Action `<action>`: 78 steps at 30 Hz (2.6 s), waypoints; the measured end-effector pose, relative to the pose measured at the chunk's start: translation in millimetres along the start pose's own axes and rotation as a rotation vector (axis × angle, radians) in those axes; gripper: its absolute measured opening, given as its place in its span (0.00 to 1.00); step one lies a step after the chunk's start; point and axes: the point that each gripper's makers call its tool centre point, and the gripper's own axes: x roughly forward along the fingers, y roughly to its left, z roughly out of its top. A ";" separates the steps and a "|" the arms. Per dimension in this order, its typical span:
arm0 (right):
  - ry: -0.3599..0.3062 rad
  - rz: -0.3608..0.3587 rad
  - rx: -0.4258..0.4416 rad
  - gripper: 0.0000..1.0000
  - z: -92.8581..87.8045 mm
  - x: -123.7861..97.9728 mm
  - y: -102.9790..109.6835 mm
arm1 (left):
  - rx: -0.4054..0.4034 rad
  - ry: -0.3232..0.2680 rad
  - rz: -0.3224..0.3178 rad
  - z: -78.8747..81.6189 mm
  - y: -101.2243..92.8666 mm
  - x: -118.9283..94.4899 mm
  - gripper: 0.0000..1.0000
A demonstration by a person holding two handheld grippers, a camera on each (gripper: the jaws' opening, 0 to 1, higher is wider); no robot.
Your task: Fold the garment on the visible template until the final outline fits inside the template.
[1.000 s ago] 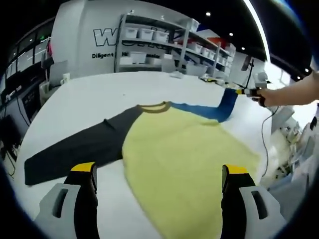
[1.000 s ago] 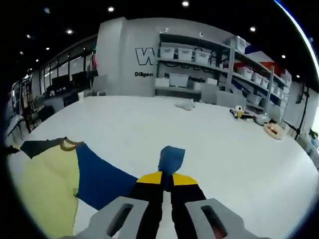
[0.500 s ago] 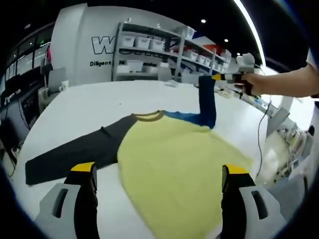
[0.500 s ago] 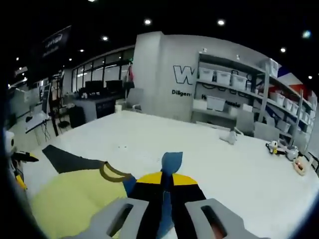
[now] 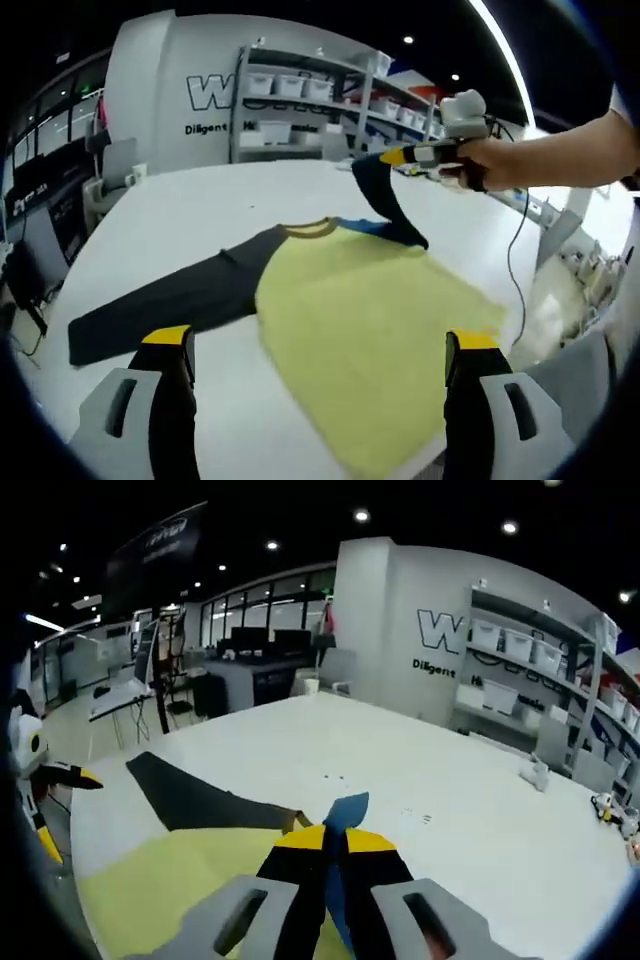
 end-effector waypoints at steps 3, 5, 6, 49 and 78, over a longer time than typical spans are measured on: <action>0.024 0.044 -0.031 0.00 -8.1 11.0 22.2 | -0.004 0.008 0.005 -2.9 3.0 -3.2 1.00; 0.032 0.063 -0.033 0.00 -14.2 17.5 36.2 | -0.002 0.014 0.006 -4.4 3.6 -4.6 1.00; 0.043 0.075 -0.046 0.00 -18.7 20.3 42.2 | 0.000 0.020 0.007 -5.7 4.2 -5.4 1.00; 0.145 0.411 -0.050 0.27 -99.7 27.4 190.6 | 0.040 0.095 -0.029 -6.4 3.6 4.2 1.00; 0.003 0.222 -0.024 0.64 -61.4 -100.1 161.9 | -0.096 0.073 0.033 -16.6 85.1 16.6 0.99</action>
